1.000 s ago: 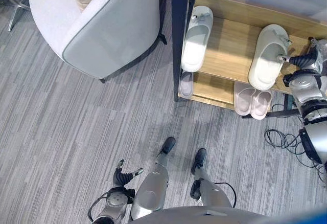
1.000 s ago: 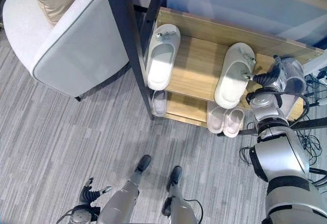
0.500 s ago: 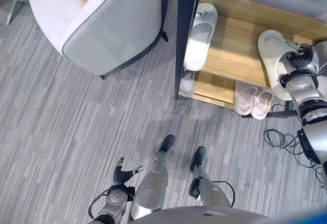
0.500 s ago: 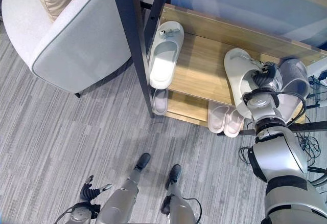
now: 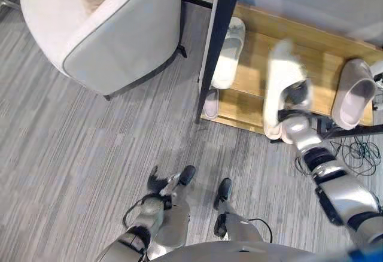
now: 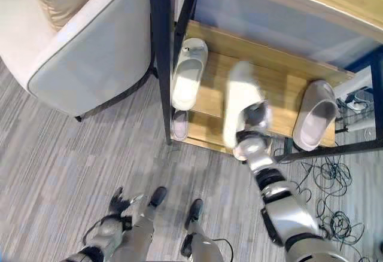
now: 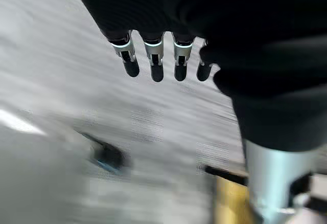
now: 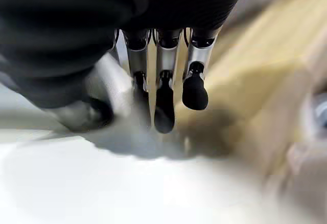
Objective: Arrange the slippers neatly on the shoe rack.
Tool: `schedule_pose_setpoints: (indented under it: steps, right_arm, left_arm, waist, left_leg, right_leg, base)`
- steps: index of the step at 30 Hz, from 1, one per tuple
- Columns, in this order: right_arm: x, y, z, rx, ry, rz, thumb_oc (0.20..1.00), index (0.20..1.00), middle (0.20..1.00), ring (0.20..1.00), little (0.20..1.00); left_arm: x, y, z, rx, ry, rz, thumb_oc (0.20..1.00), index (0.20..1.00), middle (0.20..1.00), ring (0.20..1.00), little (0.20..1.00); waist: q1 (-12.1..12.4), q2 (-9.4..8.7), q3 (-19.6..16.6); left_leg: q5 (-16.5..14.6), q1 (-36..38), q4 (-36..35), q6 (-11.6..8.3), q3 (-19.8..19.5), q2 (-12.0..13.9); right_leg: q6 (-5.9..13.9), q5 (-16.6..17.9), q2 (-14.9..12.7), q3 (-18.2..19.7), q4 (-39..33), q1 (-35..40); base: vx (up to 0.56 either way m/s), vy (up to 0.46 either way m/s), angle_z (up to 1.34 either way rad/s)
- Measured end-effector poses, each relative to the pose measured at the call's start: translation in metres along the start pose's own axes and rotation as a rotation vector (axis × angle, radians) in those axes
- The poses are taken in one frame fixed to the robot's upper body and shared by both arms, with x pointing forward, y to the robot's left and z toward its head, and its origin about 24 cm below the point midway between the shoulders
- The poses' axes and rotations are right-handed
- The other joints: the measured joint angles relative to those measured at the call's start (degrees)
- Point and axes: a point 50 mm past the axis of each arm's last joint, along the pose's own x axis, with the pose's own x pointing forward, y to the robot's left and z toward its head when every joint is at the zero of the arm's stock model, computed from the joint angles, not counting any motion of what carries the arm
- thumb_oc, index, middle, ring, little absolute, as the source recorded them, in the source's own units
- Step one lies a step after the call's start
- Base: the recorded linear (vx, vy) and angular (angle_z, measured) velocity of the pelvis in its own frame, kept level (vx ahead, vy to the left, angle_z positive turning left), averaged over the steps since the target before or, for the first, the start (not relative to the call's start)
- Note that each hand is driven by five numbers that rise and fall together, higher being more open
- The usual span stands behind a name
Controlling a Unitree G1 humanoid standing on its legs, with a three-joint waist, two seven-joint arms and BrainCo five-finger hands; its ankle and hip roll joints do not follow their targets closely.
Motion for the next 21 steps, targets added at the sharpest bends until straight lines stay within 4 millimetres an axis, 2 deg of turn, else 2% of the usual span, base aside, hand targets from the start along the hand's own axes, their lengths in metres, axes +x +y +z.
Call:
schedule_pose_setpoints:
  steps: [1, 2, 3, 4, 5, 6, 8, 9, 10, 11, 12, 13, 14, 15, 16, 17, 18, 19, 20, 21]
  right_arm:
    - [0.022, -0.034, -0.007, -0.046, 0.072, -0.096, 0.200, 0.200, 0.200, 0.200, 0.200]
    - [0.038, -0.057, 0.001, 0.012, 0.150, -0.191, 0.200, 0.200, 0.200, 0.200, 0.200]
    - [0.045, -0.062, 0.019, 0.084, 0.083, -0.209, 0.200, 0.200, 0.200, 0.200, 0.200]
    - [0.040, -0.049, 0.023, 0.109, 0.066, -0.185, 0.200, 0.200, 0.200, 0.200, 0.200]
    - [0.025, -0.012, 0.038, 0.203, 0.059, -0.152, 0.200, 0.200, 0.200, 0.200, 0.200]
    - [0.022, 0.007, 0.065, 0.184, -0.007, -0.083, 0.200, 0.200, 0.200, 0.200, 0.200]
    - [0.008, 0.029, 0.107, 0.280, -0.140, 0.015, 0.200, 0.200, 0.200, 0.200, 0.200]
    - [-0.009, 0.051, 0.132, 0.328, -0.189, 0.103, 0.200, 0.200, 0.200, 0.200, 0.200]
    - [-0.020, 0.065, 0.141, 0.337, -0.203, 0.159, 0.200, 0.200, 0.200, 0.200, 0.200]
    - [-0.023, 0.068, 0.144, 0.336, -0.197, 0.172, 0.200, 0.200, 0.200, 0.200, 0.200]
    - [-0.039, 0.080, 0.162, 0.386, -0.214, 0.226, 0.200, 0.200, 0.200, 0.200, 0.200]
    - [-0.049, 0.084, 0.176, 0.433, -0.251, 0.256, 0.200, 0.200, 0.200, 0.200, 0.200]
    - [-0.050, 0.085, 0.177, 0.436, -0.251, 0.257, 0.200, 0.200, 0.200, 0.200, 0.200]
    - [-0.050, 0.087, 0.173, 0.423, -0.236, 0.258, 0.200, 0.200, 0.200, 0.200, 0.200]
    - [-0.046, 0.094, 0.116, 0.295, -0.077, 0.232, 0.200, 0.200, 0.200, 0.200, 0.200]
    - [-0.047, 0.094, 0.092, 0.267, -0.002, 0.219, 0.200, 0.200, 0.200, 0.200, 0.200]
    - [-0.040, 0.079, 0.045, 0.248, 0.097, 0.158, 0.200, 0.200, 0.200, 0.200, 0.200]
    - [-0.030, 0.059, 0.023, 0.215, 0.116, 0.101, 0.200, 0.200, 0.200, 0.200, 0.200]
    - [-0.003, 0.016, -0.006, 0.141, 0.223, -0.026, 0.200, 0.200, 0.200, 0.200, 0.200]
    - [0.013, 0.001, 0.011, 0.173, 0.201, -0.072, 0.200, 0.200, 0.200, 0.200, 0.200]
  left_arm:
    - [-0.002, 0.008, -0.007, 0.042, 0.001, 0.009, 1.000, 1.000, 1.000, 1.000, 1.000]
    - [-0.008, 0.020, -0.026, 0.083, 0.042, 0.034, 1.000, 1.000, 1.000, 1.000, 1.000]
    - [-0.017, 0.024, -0.046, 0.113, 0.090, 0.037, 1.000, 1.000, 1.000, 1.000, 1.000]
    - [-0.019, 0.019, -0.047, 0.112, 0.096, 0.022, 1.000, 1.000, 1.000, 1.000, 1.000]
    - [-0.017, 0.017, -0.046, 0.122, 0.105, 0.020, 1.000, 1.000, 1.000, 1.000, 1.000]
    - [-0.009, 0.009, -0.026, 0.086, 0.044, 0.011, 1.000, 1.000, 1.000, 1.000, 1.000]
    - [-0.002, 0.005, -0.009, 0.058, 0.007, 0.012, 1.000, 1.000, 1.000, 1.000, 1.000]
    - [0.002, -0.002, 0.002, 0.013, -0.002, 0.006, 1.000, 1.000, 1.000, 1.000, 1.000]
    - [0.006, -0.002, 0.012, 0.007, -0.029, 0.008, 1.000, 1.000, 1.000, 1.000, 1.000]
    - [0.007, -0.011, 0.023, -0.021, -0.059, -0.013, 1.000, 1.000, 1.000, 1.000, 1.000]
    - [0.009, -0.007, 0.020, -0.042, -0.011, 0.012, 1.000, 1.000, 1.000, 1.000, 1.000]
    - [0.010, -0.011, 0.023, -0.061, -0.009, 0.007, 1.000, 1.000, 1.000, 1.000, 1.000]
    - [0.010, -0.017, 0.029, -0.079, -0.026, -0.008, 1.000, 1.000, 1.000, 1.000, 1.000]
    - [0.010, -0.020, 0.031, -0.083, -0.023, -0.012, 1.000, 1.000, 1.000, 1.000, 1.000]
    - [0.005, -0.022, 0.018, -0.074, 0.009, -0.019, 1.000, 1.000, 1.000, 1.000, 1.000]
    - [0.004, -0.018, 0.012, -0.066, 0.022, -0.010, 1.000, 1.000, 1.000, 1.000, 1.000]
    - [0.003, -0.012, 0.010, -0.040, 0.005, -0.010, 1.000, 1.000, 1.000, 1.000, 1.000]
    - [0.002, -0.010, 0.009, -0.025, -0.013, -0.014, 1.000, 1.000, 1.000, 1.000, 1.000]
    - [-0.002, 0.000, -0.006, -0.003, 0.013, 0.019, 1.000, 1.000, 1.000, 1.000, 1.000]
    - [-0.006, 0.015, -0.026, 0.038, 0.080, 0.064, 1.000, 1.000, 1.000, 1.000, 1.000]
  waist:
    - [1.50, 1.02, 0.21]
    - [1.79, 2.03, -0.12]
    - [2.04, 2.68, 0.19]
    - [2.39, 2.94, 0.39]
    - [2.20, 3.08, 0.40]
    - [1.95, 3.50, 0.66]
    - [0.50, 2.87, 0.90]
    - [-1.30, 2.22, 1.05]
    - [-1.62, 1.47, 1.26]
    - [-1.86, 0.91, 1.35]
    - [-3.16, 0.11, 1.08]
    - [-3.78, 0.00, 1.09]
    - [-3.53, -0.11, 1.01]
    - [-3.41, -0.39, 0.81]
    - [-2.81, -0.62, 0.65]
    - [-2.64, -0.52, 0.70]
    - [-0.92, -0.16, 0.71]
    - [0.38, 0.29, 0.68]
    - [1.47, 1.35, 0.40]
    - [0.88, 1.52, 0.44]
  left_leg:
    - [0.17, -0.19, 0.00, 0.19, -0.23, -0.17]
    - [0.38, -0.67, 0.04, 0.46, -0.32, -0.15]
    - [0.74, -0.99, 0.05, 0.72, -0.54, -0.08]
    - [0.75, -1.00, 0.04, 0.72, -0.69, -0.04]
    - [0.75, -0.80, 0.10, 0.72, -0.53, 0.09]
    - [0.81, -0.86, 0.08, 0.65, -0.43, 0.12]
    - [0.86, -0.83, 0.10, 0.56, -0.16, 0.12]
    - [0.78, -0.81, 0.14, 0.41, 0.16, 0.10]
    - [0.87, -0.81, 0.19, 0.54, 0.65, 0.22]
    - [0.65, -0.81, 0.17, 0.22, 0.65, 0.17]
    - [0.80, -0.80, 0.22, 0.45, 1.21, 0.17]
    - [0.89, -0.80, 0.20, 0.57, 1.41, 0.16]
    - [0.89, -0.71, 0.20, 0.57, 1.47, 0.15]
    - [0.88, -0.67, 0.21, 0.57, 1.47, 0.16]
    - [0.87, -0.07, 0.08, 0.56, 1.51, 0.04]
    - [0.88, -0.06, 0.06, 0.57, 1.52, -0.04]
    - [0.88, -0.09, 0.20, 0.58, 1.21, -0.09]
    - [0.88, -0.10, 0.20, 0.58, 0.66, -0.16]
    - [0.67, -0.08, 0.20, 0.26, -0.46, -0.49]
    - [0.67, -0.12, 0.16, 0.26, -0.05, -0.46]
  right_leg:
    - [-0.04, 0.20, -0.07, -0.13, 0.13, -0.22]
    - [-0.38, 0.51, 0.09, -0.23, 0.02, -0.64]
    - [-0.51, 0.79, 0.32, -0.52, 0.12, -0.86]
    - [-0.53, 0.78, 0.38, -0.55, 0.12, -0.84]
    - [-0.67, 0.88, 0.40, -0.60, 0.13, -0.73]
    - [-0.84, 1.00, 0.56, -0.51, 0.14, -0.81]
    - [-0.92, 1.19, 0.54, -0.34, 0.14, -0.84]
    - [-0.89, 1.46, 0.56, 0.02, 0.15, -0.92]
    - [-0.87, 1.57, 0.57, 0.44, 0.14, -1.06]
    - [-0.88, 1.58, 0.61, 0.84, 0.15, -1.10]
    - [-0.85, 1.73, 0.55, 1.09, 0.15, -1.27]
    - [-0.79, 1.81, 0.48, 1.19, 0.15, -1.32]
    - [-0.79, 1.81, 0.48, 1.27, 0.16, -1.26]
    - [-0.79, 1.81, 0.51, 1.28, 0.15, -1.27]
    - [-0.78, 1.78, 0.31, 1.25, 0.15, -0.70]
    - [-0.71, 1.72, 0.21, 1.25, 0.15, -0.70]
    - [-0.61, 1.53, -0.05, 0.77, 0.15, -0.47]
    - [-0.48, 1.33, -0.12, 0.23, 0.15, -0.25]
    - [-0.53, 1.07, -0.24, -0.62, 0.10, 0.16]
    - [-0.50, 1.13, -0.25, -0.09, -0.05, -0.22]
  base:
    - [-0.02, 0.039, 0.06]
    - [-0.01, 0.023, 0.06]
    - [-0.02, 0.057, 0.08]
    - [-0.03, 0.081, 0.02]
    - [-0.07, 0.099, -0.02]
    - [-0.07, 0.070, -0.03]
    - [-0.04, 0.028, -0.04]
    - [-0.03, 0.031, -0.17]
    - [-0.02, 0.027, -0.12]
    - [-0.03, 0.032, -0.16]
    - [-0.02, 0.022, -0.11]
    - [-0.02, 0.020, -0.12]
    - [-0.01, 0.025, -0.04]
    - [0.00, 0.000, 0.00]
    - [-0.01, 0.034, -0.01]
    - [-0.01, 0.025, 0.03]
    - [-0.01, 0.015, 0.12]
    - [-0.02, 0.008, 0.34]
    - [-0.03, 0.020, 0.17]
    - [-0.04, 0.025, 0.04]
